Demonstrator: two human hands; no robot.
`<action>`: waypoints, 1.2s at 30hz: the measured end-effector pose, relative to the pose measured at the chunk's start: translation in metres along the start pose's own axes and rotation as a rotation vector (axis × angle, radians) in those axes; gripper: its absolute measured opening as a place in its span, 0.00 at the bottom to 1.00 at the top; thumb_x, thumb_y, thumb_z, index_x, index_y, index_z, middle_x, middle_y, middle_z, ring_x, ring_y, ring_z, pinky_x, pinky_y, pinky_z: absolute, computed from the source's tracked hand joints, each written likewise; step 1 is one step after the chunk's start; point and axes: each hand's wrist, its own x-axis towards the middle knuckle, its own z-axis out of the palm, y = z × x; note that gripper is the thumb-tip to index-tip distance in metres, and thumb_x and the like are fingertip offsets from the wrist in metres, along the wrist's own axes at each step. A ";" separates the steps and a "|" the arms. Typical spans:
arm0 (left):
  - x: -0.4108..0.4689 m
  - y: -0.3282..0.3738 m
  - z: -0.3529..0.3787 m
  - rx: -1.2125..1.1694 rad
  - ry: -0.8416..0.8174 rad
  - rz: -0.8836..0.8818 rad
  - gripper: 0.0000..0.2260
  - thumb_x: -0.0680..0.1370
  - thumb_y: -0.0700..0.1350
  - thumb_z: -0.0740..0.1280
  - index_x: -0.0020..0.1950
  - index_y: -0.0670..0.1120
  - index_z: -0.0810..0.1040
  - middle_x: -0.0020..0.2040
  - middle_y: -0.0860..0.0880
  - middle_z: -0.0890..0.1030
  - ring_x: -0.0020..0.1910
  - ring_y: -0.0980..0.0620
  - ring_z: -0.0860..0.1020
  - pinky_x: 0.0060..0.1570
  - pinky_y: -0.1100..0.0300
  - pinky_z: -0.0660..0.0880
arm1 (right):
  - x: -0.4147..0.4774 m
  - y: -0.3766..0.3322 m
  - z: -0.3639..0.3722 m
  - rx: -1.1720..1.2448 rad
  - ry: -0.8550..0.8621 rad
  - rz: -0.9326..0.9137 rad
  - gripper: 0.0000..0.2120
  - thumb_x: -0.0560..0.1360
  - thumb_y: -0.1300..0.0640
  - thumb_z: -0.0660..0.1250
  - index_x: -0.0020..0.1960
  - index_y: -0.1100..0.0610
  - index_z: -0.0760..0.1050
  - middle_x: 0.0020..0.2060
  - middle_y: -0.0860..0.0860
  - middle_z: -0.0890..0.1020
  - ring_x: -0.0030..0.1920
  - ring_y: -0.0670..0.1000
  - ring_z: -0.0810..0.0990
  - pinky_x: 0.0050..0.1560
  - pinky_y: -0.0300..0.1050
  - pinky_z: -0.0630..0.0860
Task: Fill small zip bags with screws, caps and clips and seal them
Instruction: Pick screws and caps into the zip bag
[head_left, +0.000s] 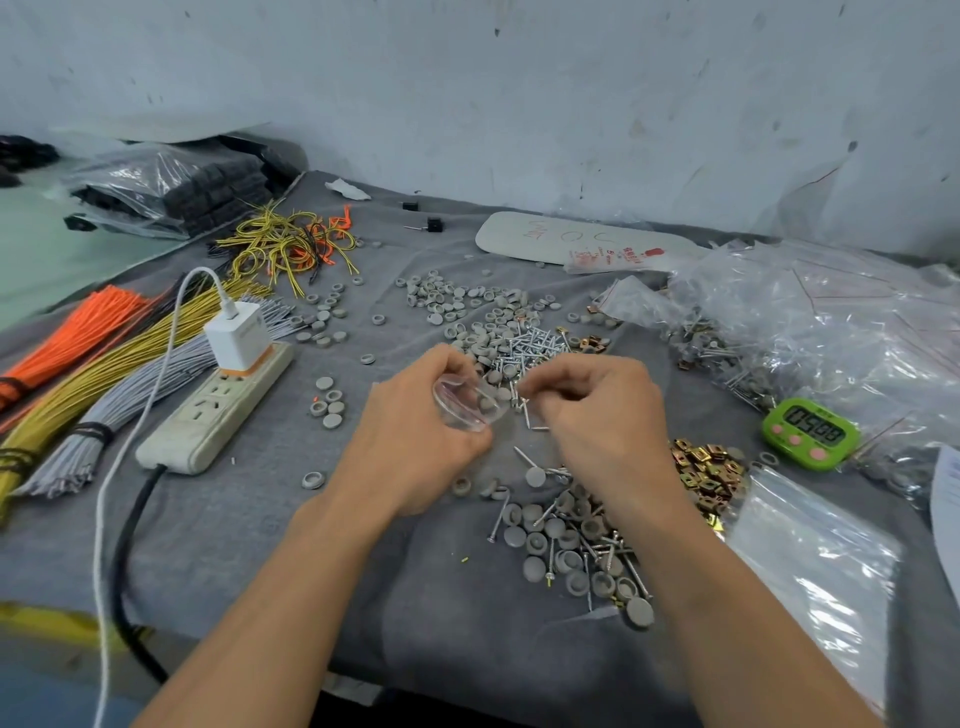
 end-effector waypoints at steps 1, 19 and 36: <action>0.000 -0.001 -0.001 -0.016 0.042 -0.008 0.17 0.66 0.46 0.78 0.48 0.57 0.75 0.44 0.62 0.83 0.47 0.67 0.78 0.42 0.77 0.68 | 0.002 0.004 -0.003 -0.126 -0.044 0.037 0.14 0.73 0.63 0.72 0.40 0.44 0.86 0.35 0.37 0.85 0.38 0.35 0.83 0.42 0.31 0.77; -0.002 -0.005 -0.004 -0.027 0.074 -0.039 0.17 0.65 0.48 0.77 0.49 0.59 0.75 0.46 0.68 0.81 0.46 0.68 0.79 0.42 0.77 0.68 | -0.012 0.000 0.011 -0.749 -0.429 -0.052 0.09 0.73 0.59 0.72 0.48 0.45 0.79 0.42 0.47 0.82 0.48 0.53 0.79 0.55 0.47 0.71; -0.004 0.007 0.007 0.020 -0.113 -0.032 0.19 0.63 0.53 0.74 0.49 0.59 0.70 0.42 0.64 0.81 0.40 0.63 0.78 0.33 0.67 0.70 | -0.012 -0.005 0.016 0.072 -0.181 0.055 0.08 0.68 0.63 0.73 0.39 0.50 0.85 0.31 0.44 0.86 0.35 0.43 0.84 0.38 0.39 0.79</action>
